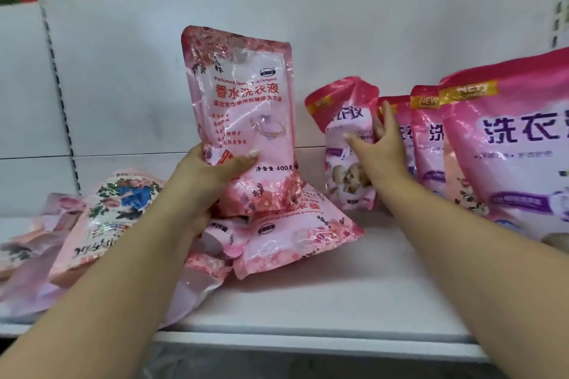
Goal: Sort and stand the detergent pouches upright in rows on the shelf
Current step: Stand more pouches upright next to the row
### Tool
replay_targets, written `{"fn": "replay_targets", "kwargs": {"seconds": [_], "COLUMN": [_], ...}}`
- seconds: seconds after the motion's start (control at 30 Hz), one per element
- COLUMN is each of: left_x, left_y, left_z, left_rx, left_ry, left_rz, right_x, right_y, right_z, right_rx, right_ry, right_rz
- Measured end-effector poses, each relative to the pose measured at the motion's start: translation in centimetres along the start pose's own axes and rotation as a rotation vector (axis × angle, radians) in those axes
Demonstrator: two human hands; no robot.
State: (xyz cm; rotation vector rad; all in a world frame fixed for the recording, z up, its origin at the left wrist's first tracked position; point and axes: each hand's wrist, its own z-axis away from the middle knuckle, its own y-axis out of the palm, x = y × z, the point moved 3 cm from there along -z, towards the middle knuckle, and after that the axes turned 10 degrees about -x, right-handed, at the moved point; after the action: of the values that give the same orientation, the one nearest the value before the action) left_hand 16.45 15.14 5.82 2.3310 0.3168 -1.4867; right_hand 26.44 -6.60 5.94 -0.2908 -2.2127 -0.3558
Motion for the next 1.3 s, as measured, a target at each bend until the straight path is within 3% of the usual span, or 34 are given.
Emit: {"fn": "replay_targets", "kwargs": {"seconds": [0.13, 0.27, 0.4, 0.6, 0.73, 0.83, 0.9, 0.97, 1.1, 1.3], "left_x": [-0.2, -0.2, 0.0, 0.3, 0.2, 0.0, 0.1, 0.2, 0.1, -0.1], "left_y": [0.0, 0.2, 0.2, 0.0, 0.2, -0.1, -0.3, -0.4, -0.1, -0.2], "left_z": [0.1, 0.1, 0.2, 0.1, 0.0, -0.1, 0.0, 0.1, 0.2, 0.2], "left_rx": [0.006, -0.001, 0.002, 0.006, 0.011, -0.011, -0.012, -0.004, 0.025, 0.021], "left_ry": [-0.008, 0.001, -0.014, -0.044, -0.028, -0.018, -0.015, -0.016, -0.021, -0.016], "left_rz": [0.01, 0.007, 0.021, 0.024, 0.009, -0.013, -0.02, -0.015, -0.01, -0.007], "right_x": [-2.0, -1.2, 0.3, -0.1, 0.3, 1.3, 1.2, 0.3, -2.4, -2.0], "right_y": [0.1, 0.7, 1.4, 1.5, 1.3, 1.6, 1.6, 1.4, 1.3, 1.6], "right_z": [0.2, -0.1, -1.2, -2.2, -2.5, -1.7, -1.4, -1.5, -0.2, 0.1], "right_rx": [0.042, -0.088, -0.027, -0.155, -0.249, -0.198, -0.216, -0.199, 0.037, -0.089], "right_ry": [0.249, 0.282, 0.348, 0.266, -0.108, -0.205, -0.159, 0.009, 0.382, 0.246], "right_rz": [0.148, 0.122, -0.05, -0.117, 0.177, 0.126, 0.122, 0.094, 0.158, 0.061]}}
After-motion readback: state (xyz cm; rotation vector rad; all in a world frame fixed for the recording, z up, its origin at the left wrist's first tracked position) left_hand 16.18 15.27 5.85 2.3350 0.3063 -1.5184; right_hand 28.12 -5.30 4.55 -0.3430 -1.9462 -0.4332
